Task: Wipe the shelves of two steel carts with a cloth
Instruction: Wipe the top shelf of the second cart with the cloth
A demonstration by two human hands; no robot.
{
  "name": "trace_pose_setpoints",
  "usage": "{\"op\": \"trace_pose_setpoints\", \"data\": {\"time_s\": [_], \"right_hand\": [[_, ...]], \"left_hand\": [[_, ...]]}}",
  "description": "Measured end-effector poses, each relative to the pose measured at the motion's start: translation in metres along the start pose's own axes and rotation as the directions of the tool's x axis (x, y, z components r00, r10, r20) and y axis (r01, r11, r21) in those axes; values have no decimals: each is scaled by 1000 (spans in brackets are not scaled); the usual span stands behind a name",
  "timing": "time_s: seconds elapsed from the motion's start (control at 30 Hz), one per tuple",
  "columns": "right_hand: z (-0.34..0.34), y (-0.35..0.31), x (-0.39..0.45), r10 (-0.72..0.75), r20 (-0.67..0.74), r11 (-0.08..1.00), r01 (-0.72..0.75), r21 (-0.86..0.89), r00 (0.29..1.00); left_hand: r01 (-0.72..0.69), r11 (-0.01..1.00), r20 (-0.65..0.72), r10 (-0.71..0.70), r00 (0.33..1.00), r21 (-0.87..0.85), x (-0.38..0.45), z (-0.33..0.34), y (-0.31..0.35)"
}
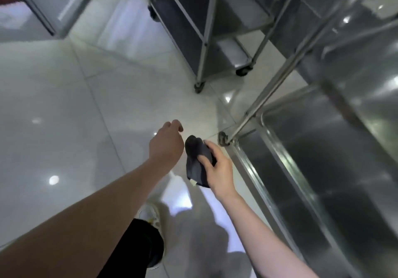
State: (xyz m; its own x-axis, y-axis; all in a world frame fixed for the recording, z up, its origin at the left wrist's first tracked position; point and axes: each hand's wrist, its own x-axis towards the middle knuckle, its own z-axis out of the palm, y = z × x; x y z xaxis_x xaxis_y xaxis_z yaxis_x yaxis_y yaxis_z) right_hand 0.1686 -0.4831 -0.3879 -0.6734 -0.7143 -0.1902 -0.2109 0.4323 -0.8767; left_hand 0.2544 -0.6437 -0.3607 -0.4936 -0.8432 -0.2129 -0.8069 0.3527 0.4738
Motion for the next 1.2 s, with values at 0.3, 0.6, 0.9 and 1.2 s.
{"op": "trace_pose_setpoints", "data": {"time_s": [0.3, 0.6, 0.9, 1.2], "right_hand": [[-38, -304, -4, 55, 7, 987, -55, 153, 998], [-52, -499, 44, -45, -145, 947, 88, 309, 988], [-60, -586, 148, -209, -192, 911, 263, 318, 959], [-48, -647, 330, -228, -174, 847, 284, 450, 958]], "left_hand": [[53, 990, -113, -68, 991, -128, -13, -302, 46], [-7, 961, -214, -54, 975, -278, 29, -471, 88], [-56, 859, -226, -71, 972, -509, 124, -535, 114], [-66, 880, -307, -93, 947, -470, 282, -586, 143]]}}
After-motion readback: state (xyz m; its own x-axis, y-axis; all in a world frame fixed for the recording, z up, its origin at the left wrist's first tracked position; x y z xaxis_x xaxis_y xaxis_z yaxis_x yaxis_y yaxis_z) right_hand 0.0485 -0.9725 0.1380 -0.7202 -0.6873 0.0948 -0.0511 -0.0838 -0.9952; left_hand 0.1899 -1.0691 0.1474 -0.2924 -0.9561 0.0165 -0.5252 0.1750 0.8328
